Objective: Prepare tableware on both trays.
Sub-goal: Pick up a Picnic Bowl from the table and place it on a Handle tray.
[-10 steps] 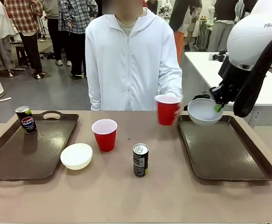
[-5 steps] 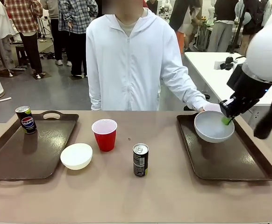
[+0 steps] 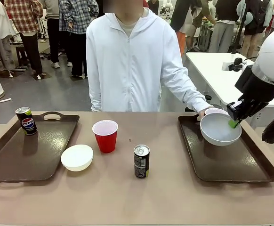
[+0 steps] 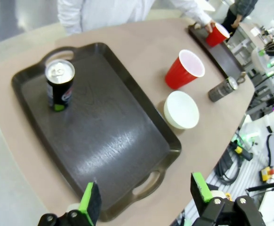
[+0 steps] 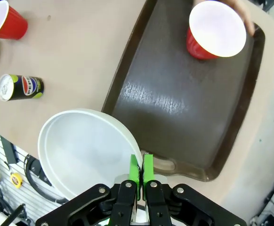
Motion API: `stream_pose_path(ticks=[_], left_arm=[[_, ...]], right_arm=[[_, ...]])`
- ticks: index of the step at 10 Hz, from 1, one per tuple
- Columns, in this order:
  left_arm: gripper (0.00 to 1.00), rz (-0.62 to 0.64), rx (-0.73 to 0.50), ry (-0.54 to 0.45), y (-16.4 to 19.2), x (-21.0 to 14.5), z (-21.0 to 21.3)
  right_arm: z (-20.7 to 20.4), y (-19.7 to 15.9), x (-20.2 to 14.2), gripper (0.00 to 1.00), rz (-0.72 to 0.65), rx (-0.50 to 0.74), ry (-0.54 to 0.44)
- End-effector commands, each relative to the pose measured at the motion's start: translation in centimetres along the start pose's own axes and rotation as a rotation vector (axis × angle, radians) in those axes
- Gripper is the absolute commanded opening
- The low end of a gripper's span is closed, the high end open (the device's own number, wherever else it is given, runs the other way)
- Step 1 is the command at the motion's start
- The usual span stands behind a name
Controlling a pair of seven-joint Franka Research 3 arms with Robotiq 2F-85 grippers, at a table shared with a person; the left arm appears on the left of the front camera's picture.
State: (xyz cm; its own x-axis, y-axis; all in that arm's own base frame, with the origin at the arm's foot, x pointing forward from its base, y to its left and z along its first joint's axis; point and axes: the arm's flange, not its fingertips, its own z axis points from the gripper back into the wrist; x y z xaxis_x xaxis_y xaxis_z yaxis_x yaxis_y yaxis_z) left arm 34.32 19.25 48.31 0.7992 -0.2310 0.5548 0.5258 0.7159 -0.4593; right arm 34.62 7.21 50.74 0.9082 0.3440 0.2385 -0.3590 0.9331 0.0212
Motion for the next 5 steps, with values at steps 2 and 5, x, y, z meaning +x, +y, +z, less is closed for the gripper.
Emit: stream_pose_path(ticks=[2, 5], left_arm=[[1.0, -0.013, 0.003, 0.004, 0.1, 0.0, 0.0], [1.0, -0.013, 0.003, 0.004, 0.1, 0.0, 0.0]], right_arm=[[-2.8, -2.9, 3.4, 0.04, -0.098, -0.01, 0.021], [-7.7, -5.1, 3.7, 0.04, -0.118, 0.015, 0.109]])
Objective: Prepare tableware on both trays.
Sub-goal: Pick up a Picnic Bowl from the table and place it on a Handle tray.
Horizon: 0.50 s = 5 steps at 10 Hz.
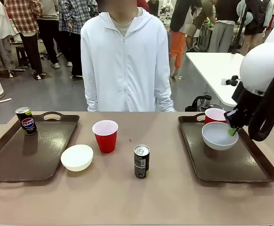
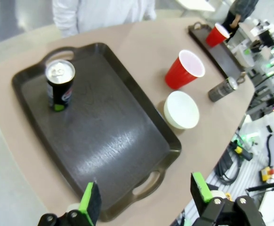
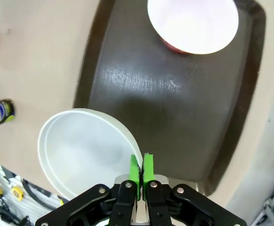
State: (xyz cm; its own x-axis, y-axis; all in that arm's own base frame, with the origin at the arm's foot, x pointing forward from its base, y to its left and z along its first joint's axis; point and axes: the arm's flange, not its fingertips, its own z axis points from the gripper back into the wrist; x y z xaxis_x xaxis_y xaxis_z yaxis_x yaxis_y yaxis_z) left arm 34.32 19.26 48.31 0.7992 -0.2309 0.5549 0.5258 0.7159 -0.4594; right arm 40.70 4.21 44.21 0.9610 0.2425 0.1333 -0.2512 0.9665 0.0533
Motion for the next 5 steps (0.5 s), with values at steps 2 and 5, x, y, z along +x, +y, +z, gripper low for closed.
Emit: stream_pose_path(ticks=[2, 5], left_arm=[[1.0, -0.013, 0.003, 0.004, 0.1, 0.0, 0.0], [1.0, -0.013, 0.003, 0.004, 0.1, 0.0, 0.0]], right_arm=[[-2.3, -0.4, 0.7, 0.04, -0.009, -0.022, 0.046], [-5.0, -0.8, 0.7, 0.04, -0.028, -0.043, 0.097]])
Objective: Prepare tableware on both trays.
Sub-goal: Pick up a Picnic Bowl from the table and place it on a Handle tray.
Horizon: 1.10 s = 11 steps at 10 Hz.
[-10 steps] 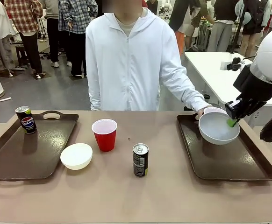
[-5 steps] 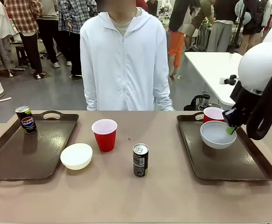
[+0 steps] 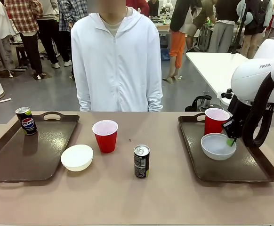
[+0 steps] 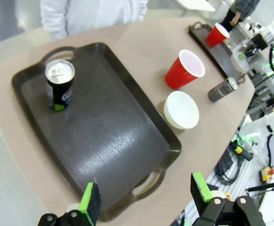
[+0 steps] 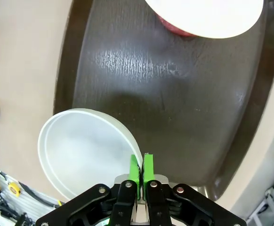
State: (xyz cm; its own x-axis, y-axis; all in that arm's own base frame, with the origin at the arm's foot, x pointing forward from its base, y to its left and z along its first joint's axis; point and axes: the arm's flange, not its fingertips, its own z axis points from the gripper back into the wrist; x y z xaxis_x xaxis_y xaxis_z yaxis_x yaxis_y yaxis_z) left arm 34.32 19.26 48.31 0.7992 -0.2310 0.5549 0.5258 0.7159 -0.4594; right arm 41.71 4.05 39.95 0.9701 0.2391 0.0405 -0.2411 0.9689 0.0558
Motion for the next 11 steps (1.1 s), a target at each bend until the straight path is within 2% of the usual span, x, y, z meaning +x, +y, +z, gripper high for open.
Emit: stream_pose_path(ticks=[1, 5, 6, 7, 8, 9, 10, 11], left_arm=[[1.0, -0.013, 0.003, 0.004, 0.1, 0.0, 0.0], [1.0, -0.013, 0.003, 0.004, 0.1, 0.0, 0.0], [1.0, -0.013, 0.003, 0.004, 0.1, 0.0, 0.0], [1.0, -0.013, 0.003, 0.004, 0.1, 0.0, 0.0], [1.0, -0.013, 0.003, 0.004, 0.1, 0.0, 0.0], [1.0, -0.013, 0.003, 0.004, 0.1, 0.0, 0.0], [1.0, -0.013, 0.003, 0.004, 0.1, 0.0, 0.0], [1.0, -0.013, 0.003, 0.004, 0.1, 0.0, 0.0]], right_arm=[[-1.4, -0.2, 0.6, 0.04, -0.025, -0.053, 0.019], [-3.8, -0.3, 1.3, 0.04, -0.026, -0.074, 0.062], [-3.9, -0.2, 1.3, 0.45, -0.021, -0.076, 0.065], [-3.4, 0.1, 1.1, 0.62, -0.007, -0.081, 0.054], [-2.5, 0.5, 0.8, 1.0, 0.005, -0.084, 0.034], [-1.0, 1.0, 0.3, 0.81, 0.019, -0.084, 0.0], [0.9, 1.8, -0.4, 1.0, 0.043, -0.103, -0.043], [3.2, 2.7, -1.3, 1.0, 0.067, -0.123, -0.082]])
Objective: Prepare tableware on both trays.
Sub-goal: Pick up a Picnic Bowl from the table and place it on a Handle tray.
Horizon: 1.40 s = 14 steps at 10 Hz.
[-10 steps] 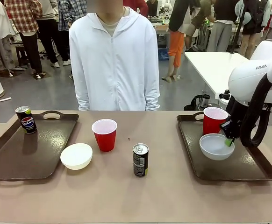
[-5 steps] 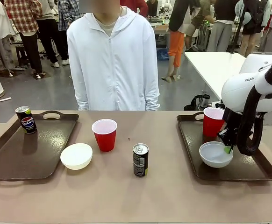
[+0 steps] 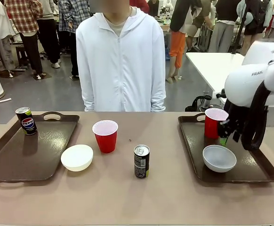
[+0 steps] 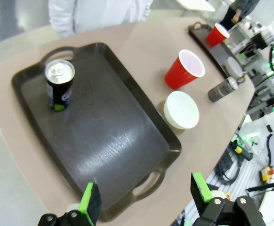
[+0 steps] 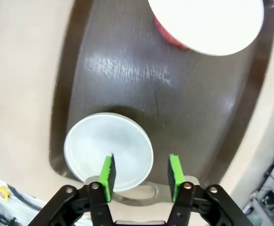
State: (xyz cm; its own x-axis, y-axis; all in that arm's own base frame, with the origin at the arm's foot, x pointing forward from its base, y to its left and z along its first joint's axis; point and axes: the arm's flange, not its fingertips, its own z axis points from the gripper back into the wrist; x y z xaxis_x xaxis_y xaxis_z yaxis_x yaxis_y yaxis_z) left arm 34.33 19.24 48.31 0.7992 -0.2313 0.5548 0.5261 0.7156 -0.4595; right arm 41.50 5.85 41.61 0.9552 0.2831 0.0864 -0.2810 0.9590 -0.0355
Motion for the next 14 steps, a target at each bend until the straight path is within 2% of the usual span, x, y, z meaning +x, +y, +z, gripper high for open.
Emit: stream_pose_path(ticks=[1, 2, 5, 6, 7, 14], left_arm=[[1.0, -0.013, 0.003, 0.004, 0.1, 0.0, 0.0], [1.0, -0.013, 0.003, 0.004, 0.1, 0.0, 0.0], [1.0, -0.013, 0.003, 0.004, 0.1, 0.0, 0.0], [1.0, -0.013, 0.003, 0.004, 0.1, 0.0, 0.0], [1.0, -0.013, 0.003, 0.004, 0.1, 0.0, 0.0], [1.0, -0.013, 0.003, 0.004, 0.1, 0.0, 0.0]], right_arm=[[3.9, 1.2, -1.9, 1.0, 0.019, -0.055, -0.065], [5.8, 1.4, -2.1, 0.7, 0.009, -0.053, -0.088], [10.1, 2.4, -3.2, 0.99, -0.011, -0.073, -0.136], [10.9, 2.5, -3.0, 1.0, -0.006, -0.071, -0.158], [9.7, 1.9, -3.0, 1.0, 0.014, -0.054, -0.142], [9.7, 1.9, -3.0, 1.0, 0.014, -0.054, -0.142]])
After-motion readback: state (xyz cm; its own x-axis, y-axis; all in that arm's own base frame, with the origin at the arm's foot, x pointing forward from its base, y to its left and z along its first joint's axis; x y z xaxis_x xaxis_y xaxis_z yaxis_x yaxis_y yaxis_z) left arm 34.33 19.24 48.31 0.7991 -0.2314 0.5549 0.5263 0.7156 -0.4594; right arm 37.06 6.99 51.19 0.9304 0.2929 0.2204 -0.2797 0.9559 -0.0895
